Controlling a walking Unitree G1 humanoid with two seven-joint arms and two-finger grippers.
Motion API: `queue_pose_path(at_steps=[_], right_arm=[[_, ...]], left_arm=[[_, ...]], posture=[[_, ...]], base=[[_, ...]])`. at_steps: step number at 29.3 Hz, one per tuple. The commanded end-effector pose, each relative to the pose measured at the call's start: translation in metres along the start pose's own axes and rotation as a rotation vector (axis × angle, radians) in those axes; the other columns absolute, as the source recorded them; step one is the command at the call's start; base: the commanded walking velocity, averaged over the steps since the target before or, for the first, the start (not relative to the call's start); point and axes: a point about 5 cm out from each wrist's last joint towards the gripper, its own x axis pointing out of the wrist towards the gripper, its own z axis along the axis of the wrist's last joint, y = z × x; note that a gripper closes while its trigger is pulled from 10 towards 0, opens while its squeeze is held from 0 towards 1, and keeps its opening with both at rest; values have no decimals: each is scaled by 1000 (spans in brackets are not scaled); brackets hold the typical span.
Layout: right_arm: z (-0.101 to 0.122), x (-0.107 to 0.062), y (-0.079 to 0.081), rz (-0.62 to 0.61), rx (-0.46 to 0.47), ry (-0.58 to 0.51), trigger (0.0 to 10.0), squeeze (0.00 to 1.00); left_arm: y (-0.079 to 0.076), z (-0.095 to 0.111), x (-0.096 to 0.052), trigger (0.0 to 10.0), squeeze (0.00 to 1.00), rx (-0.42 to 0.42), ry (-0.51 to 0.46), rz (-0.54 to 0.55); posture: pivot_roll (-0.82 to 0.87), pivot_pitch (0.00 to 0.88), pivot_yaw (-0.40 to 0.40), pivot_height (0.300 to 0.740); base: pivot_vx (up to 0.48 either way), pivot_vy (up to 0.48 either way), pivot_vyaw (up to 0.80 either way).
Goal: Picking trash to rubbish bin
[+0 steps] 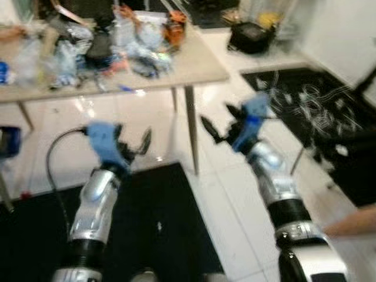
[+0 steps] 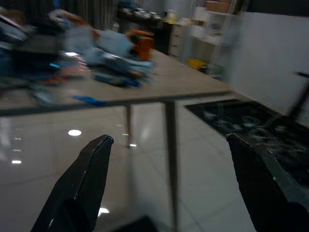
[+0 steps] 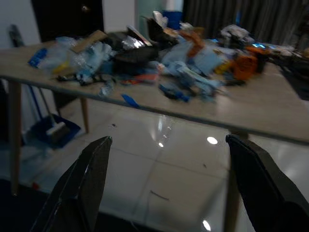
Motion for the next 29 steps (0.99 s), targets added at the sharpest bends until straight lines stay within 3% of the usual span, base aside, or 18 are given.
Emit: queue_pose_path(at_steps=[1,8,22,29], right_arm=[[-2,-3,-1,-2,7,11,10000,0],[-4,-4,-1,22,26,15,10000,0],[-6,-6,3,89,85,40,10000,0],[-7,-6,-3,14,133,35,10000,0]], left_arm=[[2,-3,-1,10000,0,26,15,11],[17,2,-3,10000,0,134,5,105],[21,3,-1,10000,0,164,-7,138],[19,3,-1,10000,0,161,-10,126]], posture=[[-36,0,-33,740],[-36,0,-33,740],[-35,0,-33,740],[-38,0,-32,740]], base=[[469,0,781],[469,0,781],[469,0,781],[469,0,335]])
